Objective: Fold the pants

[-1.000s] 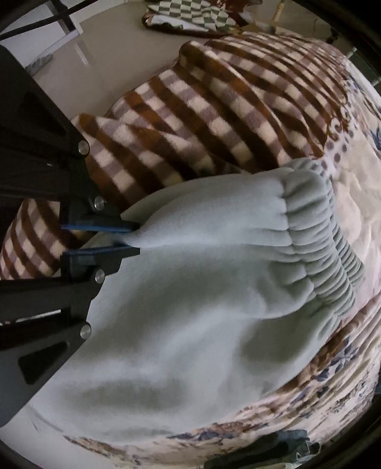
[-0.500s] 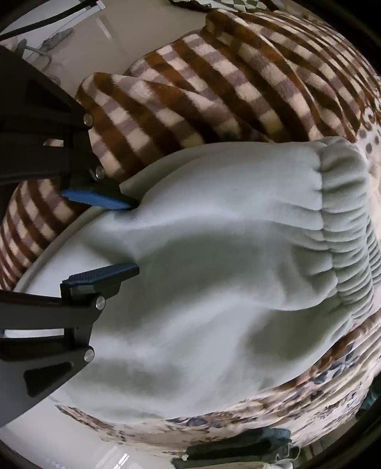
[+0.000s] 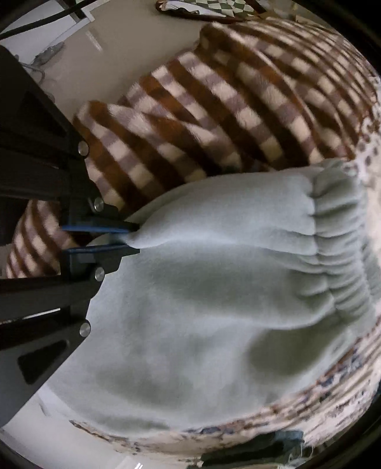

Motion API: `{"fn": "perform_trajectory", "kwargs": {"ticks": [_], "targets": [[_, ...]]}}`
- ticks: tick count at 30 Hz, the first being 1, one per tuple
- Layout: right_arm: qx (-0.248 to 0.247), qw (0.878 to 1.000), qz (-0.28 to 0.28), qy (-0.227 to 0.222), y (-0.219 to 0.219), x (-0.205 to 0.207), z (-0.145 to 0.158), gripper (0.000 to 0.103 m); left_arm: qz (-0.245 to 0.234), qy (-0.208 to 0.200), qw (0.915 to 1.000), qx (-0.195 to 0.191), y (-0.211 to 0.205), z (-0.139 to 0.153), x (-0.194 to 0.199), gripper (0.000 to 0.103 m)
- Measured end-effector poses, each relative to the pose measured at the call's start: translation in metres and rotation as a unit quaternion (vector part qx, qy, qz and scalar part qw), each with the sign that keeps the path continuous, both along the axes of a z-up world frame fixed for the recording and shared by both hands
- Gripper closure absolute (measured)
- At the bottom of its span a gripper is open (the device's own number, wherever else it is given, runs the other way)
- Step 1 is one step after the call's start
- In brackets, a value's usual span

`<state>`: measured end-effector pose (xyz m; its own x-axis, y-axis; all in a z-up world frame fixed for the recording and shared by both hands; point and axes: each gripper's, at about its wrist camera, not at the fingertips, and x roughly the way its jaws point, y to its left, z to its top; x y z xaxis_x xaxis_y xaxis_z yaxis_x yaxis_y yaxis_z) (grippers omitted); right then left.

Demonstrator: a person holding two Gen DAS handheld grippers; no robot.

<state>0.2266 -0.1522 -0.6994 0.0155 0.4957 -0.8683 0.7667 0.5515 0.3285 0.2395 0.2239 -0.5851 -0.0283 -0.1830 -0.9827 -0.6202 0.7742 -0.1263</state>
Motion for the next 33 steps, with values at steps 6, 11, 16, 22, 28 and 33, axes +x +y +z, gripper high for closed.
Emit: {"fn": "perform_trajectory", "kwargs": {"ticks": [6, 11, 16, 22, 28, 33], "targets": [[0.049, 0.998, 0.024, 0.028, -0.011, 0.017, 0.008, 0.028, -0.044, 0.032, 0.9985, -0.009, 0.000, 0.018, 0.012, 0.083], [-0.001, 0.981, 0.191, -0.039, 0.008, 0.061, 0.086, 0.027, -0.141, 0.014, 0.9889, 0.044, -0.029, 0.079, 0.033, 0.080], [0.025, 0.925, 0.346, -0.158, 0.057, 0.168, 0.119, 0.027, -0.181, -0.055, 0.9804, 0.056, -0.066, 0.101, 0.092, 0.044], [0.108, 0.844, 0.494, -0.181, 0.119, 0.287, 0.064, 0.027, -0.134, -0.008, 0.9889, -0.063, -0.108, 0.071, 0.131, 0.042], [0.112, 0.784, 0.589, -0.159, 0.142, 0.300, 0.033, 0.081, -0.034, 0.073, 0.9800, -0.182, -0.125, 0.053, 0.135, 0.042], [0.159, 0.787, 0.569, -0.180, 0.126, 0.288, 0.044, 0.088, -0.036, 0.102, 0.9791, -0.172, -0.142, 0.046, 0.156, 0.042]]}}
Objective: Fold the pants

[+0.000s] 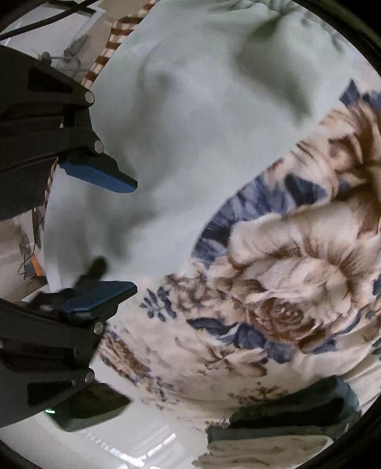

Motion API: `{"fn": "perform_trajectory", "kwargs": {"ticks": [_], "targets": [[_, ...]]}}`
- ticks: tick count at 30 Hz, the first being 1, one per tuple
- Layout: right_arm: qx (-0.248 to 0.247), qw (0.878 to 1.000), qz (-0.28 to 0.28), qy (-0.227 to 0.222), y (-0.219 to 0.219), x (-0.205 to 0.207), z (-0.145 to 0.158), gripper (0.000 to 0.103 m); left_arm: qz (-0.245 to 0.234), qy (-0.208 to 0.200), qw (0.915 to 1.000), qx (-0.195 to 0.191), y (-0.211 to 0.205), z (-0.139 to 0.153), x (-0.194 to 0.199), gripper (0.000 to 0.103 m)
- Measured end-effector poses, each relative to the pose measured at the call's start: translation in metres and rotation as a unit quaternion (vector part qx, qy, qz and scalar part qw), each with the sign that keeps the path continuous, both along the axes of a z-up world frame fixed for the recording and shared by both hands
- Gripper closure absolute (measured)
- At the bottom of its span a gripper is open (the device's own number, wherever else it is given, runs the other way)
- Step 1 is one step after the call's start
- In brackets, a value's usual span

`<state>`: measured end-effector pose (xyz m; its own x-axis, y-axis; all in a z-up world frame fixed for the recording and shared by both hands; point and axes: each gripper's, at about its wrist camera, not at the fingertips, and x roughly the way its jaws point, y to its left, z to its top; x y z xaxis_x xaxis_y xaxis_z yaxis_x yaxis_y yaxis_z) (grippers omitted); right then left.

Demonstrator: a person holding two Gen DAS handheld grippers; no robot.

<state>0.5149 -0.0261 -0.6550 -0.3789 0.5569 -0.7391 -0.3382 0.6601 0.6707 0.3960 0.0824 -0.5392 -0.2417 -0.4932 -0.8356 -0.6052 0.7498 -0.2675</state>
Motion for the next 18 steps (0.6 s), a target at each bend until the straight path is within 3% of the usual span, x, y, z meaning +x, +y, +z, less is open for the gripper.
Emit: {"fn": "perform_trajectory", "kwargs": {"ticks": [4, 10, 12, 13, 14, 16, 18], "targets": [[0.031, 0.999, -0.020, -0.001, -0.014, -0.013, 0.010, 0.089, -0.039, 0.028, 0.9988, 0.012, -0.022, -0.011, 0.011, 0.042], [0.060, 0.998, -0.027, 0.008, -0.010, -0.033, 0.014, 0.091, -0.141, 0.075, 0.9854, 0.060, -0.058, -0.030, 0.006, 0.042], [0.073, 0.997, -0.028, 0.020, -0.009, -0.037, 0.013, 0.094, -0.173, 0.063, 0.9796, 0.080, -0.064, -0.031, 0.004, 0.056], [0.080, 0.996, -0.030, 0.028, -0.010, -0.038, 0.012, 0.094, -0.183, 0.055, 0.9775, 0.088, -0.064, -0.030, 0.002, 0.073], [0.088, 0.995, -0.033, 0.038, -0.010, -0.037, 0.010, 0.094, -0.187, 0.041, 0.9776, 0.088, -0.063, -0.027, -0.001, 0.080], [0.111, 0.989, -0.045, 0.084, -0.022, -0.033, 0.004, 0.094, -0.173, 0.018, 0.9810, 0.085, -0.055, -0.018, -0.007, 0.081], [0.125, 0.978, -0.099, 0.135, -0.045, -0.022, -0.009, 0.093, -0.169, 0.009, 0.9823, 0.081, -0.050, -0.013, -0.013, 0.083]]}}
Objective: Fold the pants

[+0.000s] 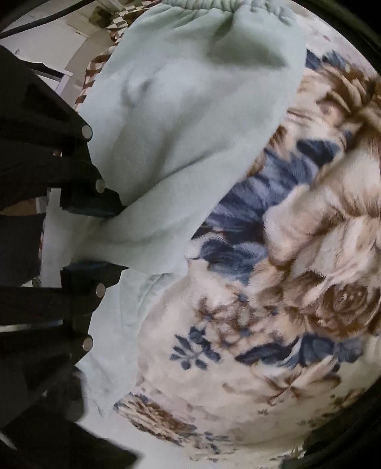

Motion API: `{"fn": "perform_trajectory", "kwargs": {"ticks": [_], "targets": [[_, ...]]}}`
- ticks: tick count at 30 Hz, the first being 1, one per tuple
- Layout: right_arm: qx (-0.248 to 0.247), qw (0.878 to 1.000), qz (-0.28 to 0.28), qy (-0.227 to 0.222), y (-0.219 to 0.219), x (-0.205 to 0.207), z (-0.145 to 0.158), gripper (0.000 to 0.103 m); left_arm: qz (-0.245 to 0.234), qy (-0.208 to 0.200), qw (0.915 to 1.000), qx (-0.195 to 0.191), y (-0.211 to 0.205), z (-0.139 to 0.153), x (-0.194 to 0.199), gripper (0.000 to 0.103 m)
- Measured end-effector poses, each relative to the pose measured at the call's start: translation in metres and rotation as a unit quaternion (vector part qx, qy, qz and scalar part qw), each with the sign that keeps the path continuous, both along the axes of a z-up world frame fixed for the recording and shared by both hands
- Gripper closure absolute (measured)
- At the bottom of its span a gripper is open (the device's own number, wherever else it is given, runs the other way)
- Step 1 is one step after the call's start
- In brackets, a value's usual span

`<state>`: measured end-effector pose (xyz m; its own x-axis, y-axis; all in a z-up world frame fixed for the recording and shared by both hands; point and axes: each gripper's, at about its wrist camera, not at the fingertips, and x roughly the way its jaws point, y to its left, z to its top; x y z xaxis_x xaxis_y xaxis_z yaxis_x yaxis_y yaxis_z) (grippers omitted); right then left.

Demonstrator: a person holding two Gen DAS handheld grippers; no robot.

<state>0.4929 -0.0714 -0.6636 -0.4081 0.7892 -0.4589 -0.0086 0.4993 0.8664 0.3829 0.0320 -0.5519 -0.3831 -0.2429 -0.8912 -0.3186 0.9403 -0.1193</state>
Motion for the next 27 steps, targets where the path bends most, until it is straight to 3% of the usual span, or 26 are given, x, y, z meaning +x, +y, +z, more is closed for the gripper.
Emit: {"fn": "perform_trajectory", "kwargs": {"ticks": [1, 2, 3, 5, 10, 15, 18, 22, 24, 27], "targets": [[0.011, 0.999, -0.029, 0.033, -0.013, 0.006, -0.008, 0.090, 0.005, -0.006, 1.0000, -0.001, 0.003, 0.003, -0.004, 0.083], [0.011, 0.996, -0.062, 0.063, -0.026, 0.013, -0.018, 0.075, 0.008, -0.008, 0.9999, -0.002, 0.004, 0.004, -0.007, 0.083], [0.011, 0.993, -0.084, 0.082, -0.033, 0.018, -0.026, 0.053, 0.016, -0.012, 0.9998, -0.004, 0.006, 0.006, -0.009, 0.083], [0.025, 0.987, -0.101, 0.122, -0.035, 0.027, -0.043, 0.040, 0.030, -0.023, 0.9993, -0.007, 0.005, 0.008, -0.014, 0.084], [0.055, 0.981, -0.032, 0.181, 0.028, 0.042, -0.085, 0.040, 0.036, -0.054, 0.9978, -0.005, 0.005, 0.024, -0.019, 0.085], [0.087, 0.958, 0.013, 0.271, 0.079, 0.028, -0.128, 0.039, 0.023, -0.080, 0.9965, 0.003, 0.002, 0.035, -0.022, 0.085], [0.105, 0.944, 0.014, 0.312, 0.098, 0.020, -0.150, 0.029, 0.024, -0.084, 0.9961, 0.006, 0.006, 0.035, -0.026, 0.085], [0.104, 0.940, 0.025, 0.322, 0.107, 0.019, -0.152, 0.027, 0.033, -0.091, 0.9953, 0.003, 0.006, 0.032, -0.032, 0.081], [0.108, 0.943, 0.024, 0.313, 0.101, 0.022, -0.142, 0.037, 0.053, -0.092, 0.9943, -0.011, 0.012, 0.038, -0.036, 0.078], [0.137, 0.942, 0.021, 0.306, 0.094, 0.025, -0.130, 0.041, 0.091, -0.110, 0.9895, -0.025, 0.026, 0.053, -0.039, 0.068]]}}
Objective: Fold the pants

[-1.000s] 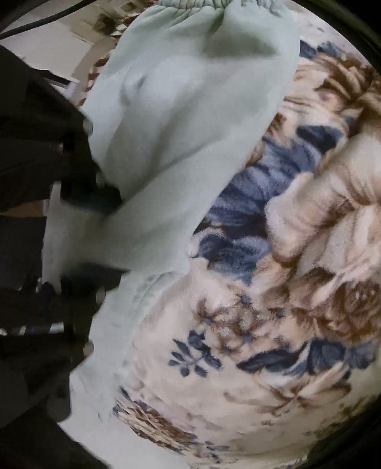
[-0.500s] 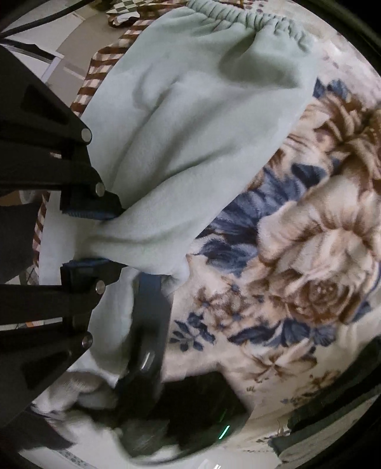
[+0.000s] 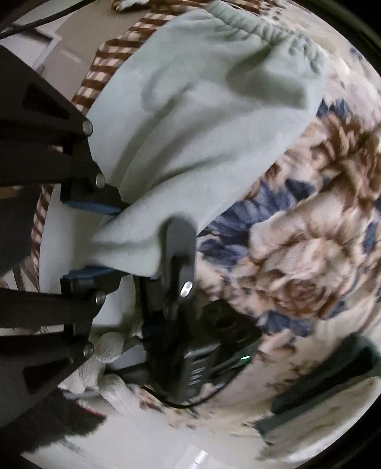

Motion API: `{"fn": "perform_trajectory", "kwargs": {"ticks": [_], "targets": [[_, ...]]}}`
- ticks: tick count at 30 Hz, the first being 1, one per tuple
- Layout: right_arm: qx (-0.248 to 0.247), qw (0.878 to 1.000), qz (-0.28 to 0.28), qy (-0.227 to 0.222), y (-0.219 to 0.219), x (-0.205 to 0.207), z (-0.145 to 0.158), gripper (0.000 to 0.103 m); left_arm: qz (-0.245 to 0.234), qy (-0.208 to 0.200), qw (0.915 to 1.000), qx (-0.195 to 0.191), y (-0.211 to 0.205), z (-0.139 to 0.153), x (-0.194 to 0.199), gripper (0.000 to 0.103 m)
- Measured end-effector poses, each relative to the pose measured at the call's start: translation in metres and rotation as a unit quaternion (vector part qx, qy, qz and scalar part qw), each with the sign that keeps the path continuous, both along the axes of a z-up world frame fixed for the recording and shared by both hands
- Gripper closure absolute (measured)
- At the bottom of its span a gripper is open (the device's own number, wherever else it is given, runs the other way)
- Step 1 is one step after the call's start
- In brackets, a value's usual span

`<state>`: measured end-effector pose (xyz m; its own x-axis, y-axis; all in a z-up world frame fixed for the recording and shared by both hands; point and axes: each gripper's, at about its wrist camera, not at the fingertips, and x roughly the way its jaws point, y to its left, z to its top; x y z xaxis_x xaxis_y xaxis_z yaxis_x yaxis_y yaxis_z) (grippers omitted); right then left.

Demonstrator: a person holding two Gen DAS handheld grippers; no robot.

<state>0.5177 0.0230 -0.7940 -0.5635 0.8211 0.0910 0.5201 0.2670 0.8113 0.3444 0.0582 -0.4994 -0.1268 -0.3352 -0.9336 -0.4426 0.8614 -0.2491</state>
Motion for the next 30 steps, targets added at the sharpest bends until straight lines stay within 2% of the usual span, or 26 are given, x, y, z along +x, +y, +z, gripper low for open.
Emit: {"fn": "perform_trajectory", "kwargs": {"ticks": [4, 7, 11, 12, 14, 17, 20, 21, 22, 24, 25, 26, 27, 30], "targets": [[-0.002, 1.000, 0.001, -0.006, 0.000, -0.001, 0.001, 0.041, 0.056, 0.002, 0.9982, -0.024, 0.018, 0.001, 0.003, 0.066], [-0.013, 1.000, 0.004, -0.001, 0.014, -0.003, -0.005, 0.041, 0.102, 0.012, 0.9933, -0.052, 0.024, 0.005, 0.005, 0.066], [-0.023, 1.000, -0.017, 0.002, 0.018, -0.004, -0.013, 0.041, 0.128, 0.005, 0.9905, -0.051, 0.036, 0.017, 0.004, 0.063], [-0.028, 0.999, -0.021, -0.006, 0.019, -0.003, -0.012, 0.045, 0.137, 0.002, 0.9897, -0.041, 0.044, 0.017, 0.004, 0.063], [-0.024, 0.999, -0.019, -0.030, 0.016, -0.003, -0.003, 0.052, 0.160, 0.007, 0.9869, -0.021, 0.064, 0.007, 0.009, 0.062], [-0.017, 0.997, -0.003, -0.070, 0.023, -0.005, 0.012, 0.052, 0.197, 0.043, 0.9791, -0.026, 0.088, -0.022, 0.022, 0.062], [-0.015, 0.994, 0.019, -0.106, 0.032, -0.004, 0.022, 0.048, 0.189, 0.078, 0.9783, -0.031, 0.088, -0.050, 0.040, 0.062], [-0.018, 0.992, 0.032, -0.117, 0.039, -0.004, 0.024, 0.048, 0.172, 0.090, 0.9806, -0.028, 0.084, -0.059, 0.048, 0.062], [-0.024, 0.991, 0.042, -0.125, 0.046, -0.006, 0.024, 0.048, 0.148, 0.110, 0.9829, -0.012, 0.079, -0.069, 0.056, 0.062], [-0.039, 0.991, 0.043, -0.119, 0.051, -0.007, 0.020, 0.050, 0.129, 0.119, 0.9844, 0.015, 0.073, -0.079, 0.064, 0.062], [-0.046, 0.992, 0.036, -0.114, 0.045, -0.006, 0.017, 0.054, 0.118, 0.123, 0.9848, 0.032, 0.071, -0.083, 0.067, 0.062], [-0.050, 0.992, 0.023, -0.111, 0.039, -0.003, 0.019, 0.065, 0.119, 0.124, 0.9845, 0.036, 0.070, -0.085, 0.068, 0.062], [-0.052, 0.993, 0.006, -0.109, 0.026, 0.001, 0.020, 0.071, 0.123, 0.122, 0.9844, 0.031, 0.069, -0.084, 0.070, 0.062], [-0.044, 0.992, -0.085, -0.078, -0.016, 0.016, 0.027, 0.078, 0.134, 0.095, 0.9863, 0.020, 0.070, -0.068, 0.076, 0.060]]}}
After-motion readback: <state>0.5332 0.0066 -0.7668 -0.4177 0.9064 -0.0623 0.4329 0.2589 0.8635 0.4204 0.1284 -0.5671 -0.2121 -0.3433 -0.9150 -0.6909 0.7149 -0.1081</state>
